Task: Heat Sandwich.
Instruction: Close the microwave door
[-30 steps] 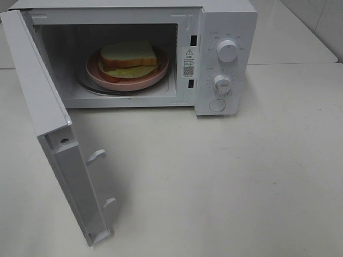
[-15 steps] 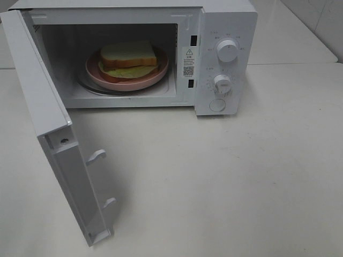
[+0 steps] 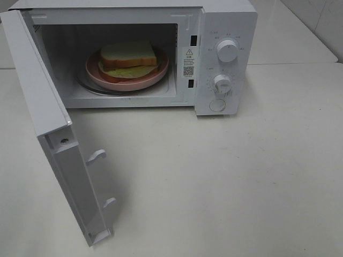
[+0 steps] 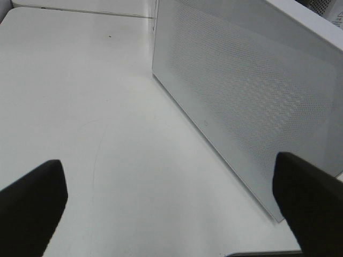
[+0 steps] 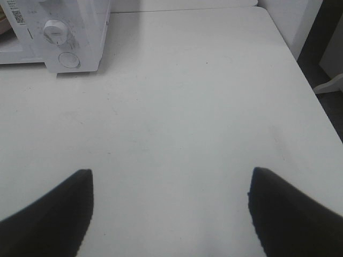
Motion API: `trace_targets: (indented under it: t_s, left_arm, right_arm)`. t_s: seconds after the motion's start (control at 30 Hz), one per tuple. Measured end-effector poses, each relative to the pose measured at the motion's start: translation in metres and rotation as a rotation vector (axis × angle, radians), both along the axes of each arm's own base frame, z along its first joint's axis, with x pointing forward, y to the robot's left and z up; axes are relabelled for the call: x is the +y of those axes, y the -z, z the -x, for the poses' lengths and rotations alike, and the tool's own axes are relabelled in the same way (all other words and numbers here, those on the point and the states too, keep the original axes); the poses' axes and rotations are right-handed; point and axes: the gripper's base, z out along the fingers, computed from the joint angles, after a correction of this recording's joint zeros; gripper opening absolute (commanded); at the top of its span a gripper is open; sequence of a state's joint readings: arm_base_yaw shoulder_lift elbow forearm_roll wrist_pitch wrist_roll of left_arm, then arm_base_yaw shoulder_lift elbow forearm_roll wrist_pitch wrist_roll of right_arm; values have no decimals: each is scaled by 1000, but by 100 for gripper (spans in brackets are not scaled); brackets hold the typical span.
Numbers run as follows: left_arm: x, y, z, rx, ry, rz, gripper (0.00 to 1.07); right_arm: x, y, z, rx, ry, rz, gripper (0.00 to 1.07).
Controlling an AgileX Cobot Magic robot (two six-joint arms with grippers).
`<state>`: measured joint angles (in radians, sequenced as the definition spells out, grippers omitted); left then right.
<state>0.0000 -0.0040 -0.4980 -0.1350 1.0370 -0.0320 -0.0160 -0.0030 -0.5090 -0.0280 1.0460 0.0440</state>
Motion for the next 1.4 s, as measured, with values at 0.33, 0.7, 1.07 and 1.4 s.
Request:
trace_targets:
  t_s: [0.33,0.7,1.07,1.4]
  left_arm:
    - [2,-13,-13,-20,-15,-16,98]
    - [7,-20,-51,17,-45,-74,56]
    - [9,-13,-87,0,-62,-110,0]
    - [10,11,-120,-81,-74,-109,0]
  right_arm:
    - [0,0,0,0,0,0,76]
    - [0,0,0,0,0,0,76]
    - [0,0,0,0,0,0,76]
    - [0,0,0,0,0,0,76]
